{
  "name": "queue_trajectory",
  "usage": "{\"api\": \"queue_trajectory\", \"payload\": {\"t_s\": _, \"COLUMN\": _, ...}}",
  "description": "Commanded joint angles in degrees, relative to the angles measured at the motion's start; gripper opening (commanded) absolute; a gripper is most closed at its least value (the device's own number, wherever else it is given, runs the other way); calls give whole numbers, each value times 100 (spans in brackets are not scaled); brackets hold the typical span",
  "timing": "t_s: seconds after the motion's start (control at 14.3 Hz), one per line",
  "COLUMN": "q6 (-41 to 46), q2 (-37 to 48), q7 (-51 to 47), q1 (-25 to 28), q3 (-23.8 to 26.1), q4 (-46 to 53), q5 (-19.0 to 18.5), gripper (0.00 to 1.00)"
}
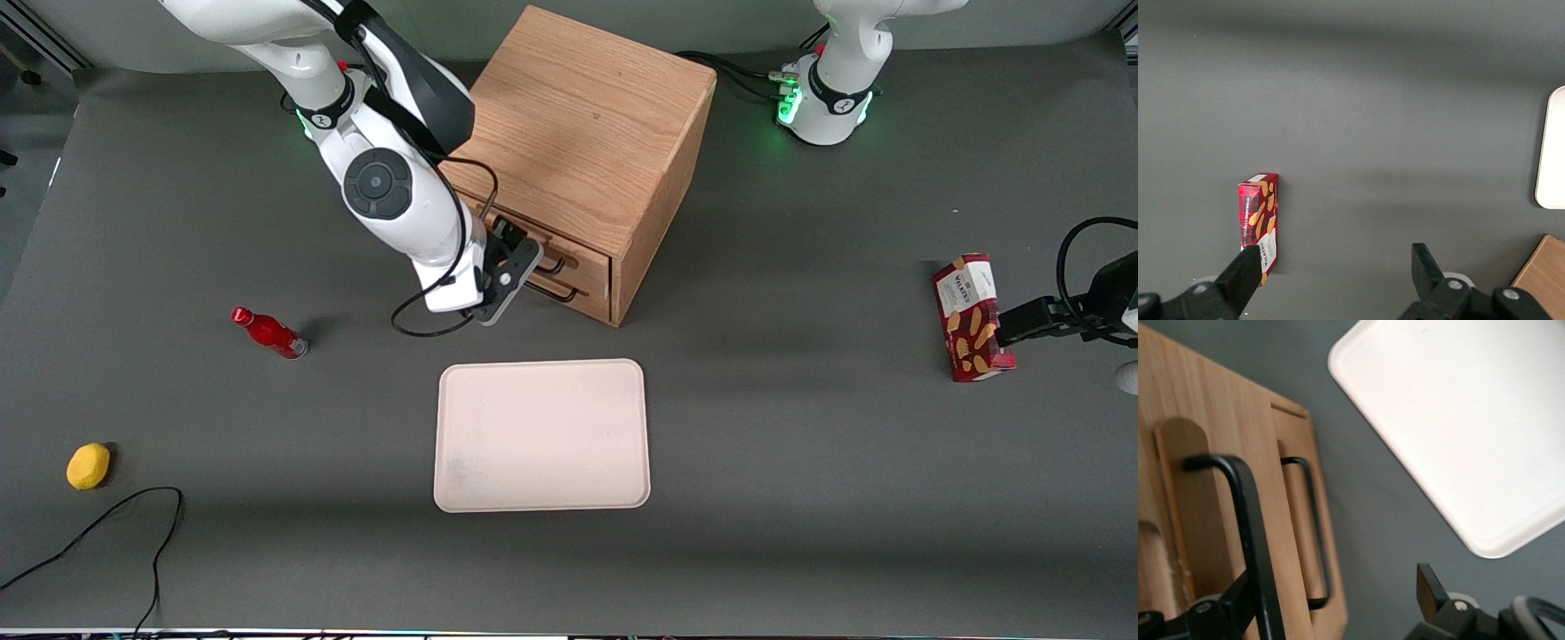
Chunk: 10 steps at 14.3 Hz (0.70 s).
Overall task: Open upper drawer
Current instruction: 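Pull the handle outward with the right gripper, sliding the drawer open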
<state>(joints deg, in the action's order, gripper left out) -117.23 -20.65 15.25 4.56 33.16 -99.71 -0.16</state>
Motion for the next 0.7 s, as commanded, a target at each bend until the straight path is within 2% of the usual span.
{"api": "queue_trajectory", "payload": {"t_s": 0.0, "q6": -81, "q2": -220, "q7": 425, "q1": -8, "q3": -300, "q4": 241, "q5": -116, "gripper": 100}}
{"api": "queue_trajectory", "payload": {"t_s": 0.63, "q6": -90, "q2": -808, "q7": 672, "q1": -8, "q3": -1091, "q4": 1268, "q5": -63, "gripper": 100}}
